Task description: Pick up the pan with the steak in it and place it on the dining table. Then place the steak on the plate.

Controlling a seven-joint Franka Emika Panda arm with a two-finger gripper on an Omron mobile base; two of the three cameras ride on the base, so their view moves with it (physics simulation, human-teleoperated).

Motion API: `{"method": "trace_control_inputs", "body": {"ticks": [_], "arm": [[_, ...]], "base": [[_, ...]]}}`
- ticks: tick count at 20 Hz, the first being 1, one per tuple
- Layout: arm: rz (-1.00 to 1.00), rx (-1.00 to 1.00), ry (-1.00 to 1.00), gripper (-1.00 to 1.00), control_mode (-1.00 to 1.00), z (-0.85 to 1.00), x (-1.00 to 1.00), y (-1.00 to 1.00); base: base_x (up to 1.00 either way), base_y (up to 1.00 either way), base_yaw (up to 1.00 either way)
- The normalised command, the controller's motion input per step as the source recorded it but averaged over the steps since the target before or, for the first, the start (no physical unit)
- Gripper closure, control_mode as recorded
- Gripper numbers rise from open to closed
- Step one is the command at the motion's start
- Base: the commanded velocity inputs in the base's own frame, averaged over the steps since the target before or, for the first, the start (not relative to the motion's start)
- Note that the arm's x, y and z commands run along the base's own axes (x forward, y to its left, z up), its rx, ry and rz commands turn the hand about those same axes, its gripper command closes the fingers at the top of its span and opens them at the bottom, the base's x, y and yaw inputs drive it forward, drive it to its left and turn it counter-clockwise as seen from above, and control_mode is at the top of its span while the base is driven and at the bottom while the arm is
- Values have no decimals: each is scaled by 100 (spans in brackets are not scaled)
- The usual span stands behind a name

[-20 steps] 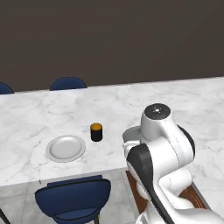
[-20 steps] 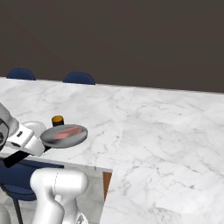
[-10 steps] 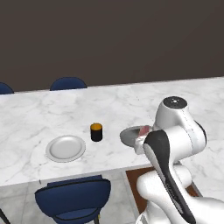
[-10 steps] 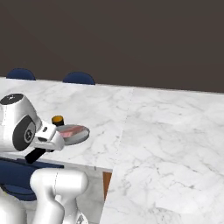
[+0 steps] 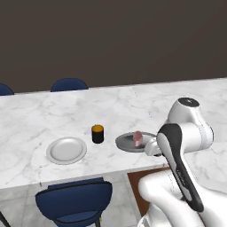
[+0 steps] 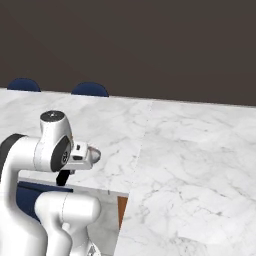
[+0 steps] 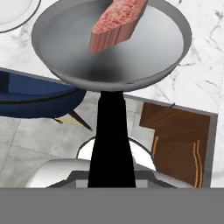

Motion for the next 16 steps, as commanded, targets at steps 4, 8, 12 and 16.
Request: {"method": "trace_control_inputs", "body": {"ticks": [4,8,12,16], "arm": [[21,3,-2,100,-100,-28,18,-19],[3,0,-1,100,-100,0,-1,-2],[0,0,0,100,-100,-15,30,0],[2,0,0,100,-100,-34,44,-2]], "base": [[0,0,0],[0,0,0],[0,0,0],[0,0,0]]}}
